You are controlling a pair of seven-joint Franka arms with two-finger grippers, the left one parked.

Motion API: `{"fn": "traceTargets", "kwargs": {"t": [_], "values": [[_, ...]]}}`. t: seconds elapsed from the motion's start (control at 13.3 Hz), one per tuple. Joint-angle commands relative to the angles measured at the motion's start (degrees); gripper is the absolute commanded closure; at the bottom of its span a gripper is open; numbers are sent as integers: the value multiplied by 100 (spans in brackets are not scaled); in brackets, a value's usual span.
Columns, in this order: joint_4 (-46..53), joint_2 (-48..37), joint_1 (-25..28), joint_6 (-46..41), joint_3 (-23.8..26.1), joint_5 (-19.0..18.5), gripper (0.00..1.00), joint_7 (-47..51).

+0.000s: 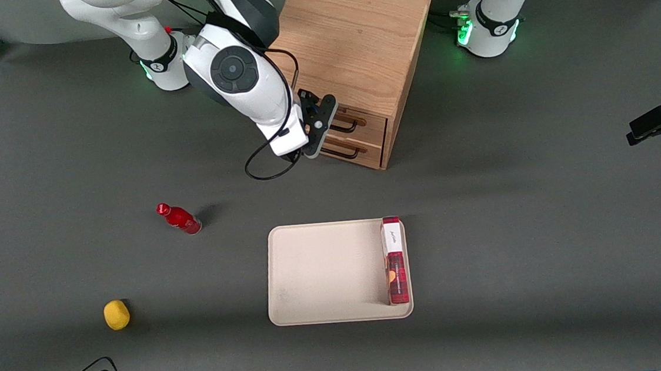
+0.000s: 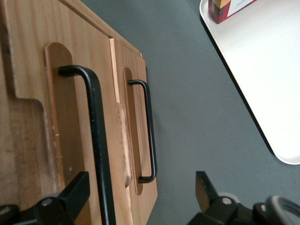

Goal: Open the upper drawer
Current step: 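Hook the right gripper onto the upper drawer's black handle, then pull the upper drawer outward from the cabinet with the right gripper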

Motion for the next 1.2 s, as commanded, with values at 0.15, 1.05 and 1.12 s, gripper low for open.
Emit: {"fn": "traceTargets", "kwargs": {"t": [0.15,1.05,1.12], "values": [[71,321,46,251,10,-227,0,158],[307,681,108,497,-78,-578,0,159],[325,717,108,497,-78,-684,0,167]]}}
